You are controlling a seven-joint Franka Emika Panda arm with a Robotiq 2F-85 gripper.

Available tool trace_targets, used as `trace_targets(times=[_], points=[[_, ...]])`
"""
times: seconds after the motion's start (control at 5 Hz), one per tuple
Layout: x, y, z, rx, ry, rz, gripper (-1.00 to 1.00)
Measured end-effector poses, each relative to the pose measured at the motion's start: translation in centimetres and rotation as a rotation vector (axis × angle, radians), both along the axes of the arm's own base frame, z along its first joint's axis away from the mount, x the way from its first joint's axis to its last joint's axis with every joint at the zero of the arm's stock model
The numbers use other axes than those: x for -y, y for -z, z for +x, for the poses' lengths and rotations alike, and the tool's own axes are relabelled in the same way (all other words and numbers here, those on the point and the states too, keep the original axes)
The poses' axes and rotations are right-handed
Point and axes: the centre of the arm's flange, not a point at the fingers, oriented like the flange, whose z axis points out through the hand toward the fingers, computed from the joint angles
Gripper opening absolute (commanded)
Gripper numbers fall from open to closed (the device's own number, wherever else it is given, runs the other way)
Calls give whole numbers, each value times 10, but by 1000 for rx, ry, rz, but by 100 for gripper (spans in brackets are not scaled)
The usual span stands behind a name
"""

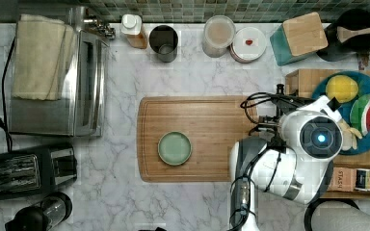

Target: Open the drawer.

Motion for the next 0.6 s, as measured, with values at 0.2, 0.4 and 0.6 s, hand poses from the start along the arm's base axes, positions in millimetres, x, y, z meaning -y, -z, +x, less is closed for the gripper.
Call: trace_targets(times=[0.2,0.4,0.6], points=[[3,5,-4,18,-52,-20,100],[-2,16,-10,-13,-81,-34,100],[-5,29,-15,-37,-89,-29,100]])
